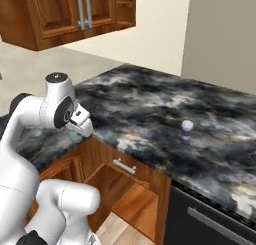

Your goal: Move the drinks to the dining counter.

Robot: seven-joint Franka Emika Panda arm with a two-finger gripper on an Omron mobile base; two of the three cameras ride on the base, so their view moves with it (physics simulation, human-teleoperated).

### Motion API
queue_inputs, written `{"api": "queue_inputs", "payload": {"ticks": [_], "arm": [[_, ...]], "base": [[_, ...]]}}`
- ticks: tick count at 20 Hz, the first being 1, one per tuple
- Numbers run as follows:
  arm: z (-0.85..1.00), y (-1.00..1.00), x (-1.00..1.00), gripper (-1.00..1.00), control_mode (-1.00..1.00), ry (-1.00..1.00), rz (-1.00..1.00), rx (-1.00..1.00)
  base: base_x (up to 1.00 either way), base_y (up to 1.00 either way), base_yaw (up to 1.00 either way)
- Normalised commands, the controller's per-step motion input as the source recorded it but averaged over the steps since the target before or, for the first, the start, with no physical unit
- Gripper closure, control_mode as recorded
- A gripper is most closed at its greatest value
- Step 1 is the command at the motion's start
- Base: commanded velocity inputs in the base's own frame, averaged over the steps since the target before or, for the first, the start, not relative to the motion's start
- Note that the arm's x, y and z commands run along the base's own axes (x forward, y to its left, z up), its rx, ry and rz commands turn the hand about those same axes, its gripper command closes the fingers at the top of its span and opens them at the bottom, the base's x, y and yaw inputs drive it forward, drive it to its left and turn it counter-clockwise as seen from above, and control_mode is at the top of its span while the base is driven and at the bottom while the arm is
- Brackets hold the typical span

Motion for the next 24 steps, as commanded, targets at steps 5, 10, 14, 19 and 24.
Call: {"api": "queue_inputs", "payload": {"ticks": [5,10,14,19,24], "arm": [[0.0,0.0,0.0,1.0,1.0,0.0,0.0,0.0],[0.0,0.0,0.0,1.0,1.0,0.0,0.0,0.0],[0.0,0.0,0.0,1.0,1.0,0.0,0.0,0.0],[0.0,0.0,0.0,1.0,1.0,0.0,0.0,0.0],[0.0,0.0,0.0,1.0,1.0,0.0,0.0,0.0]], "base": [[0.38,-0.18,-0.75],[0.99,-0.03,-0.34],[1.0,-0.28,-0.13],[1.0,-0.53,-0.01],[1.0,-0.92,-0.01]]}}
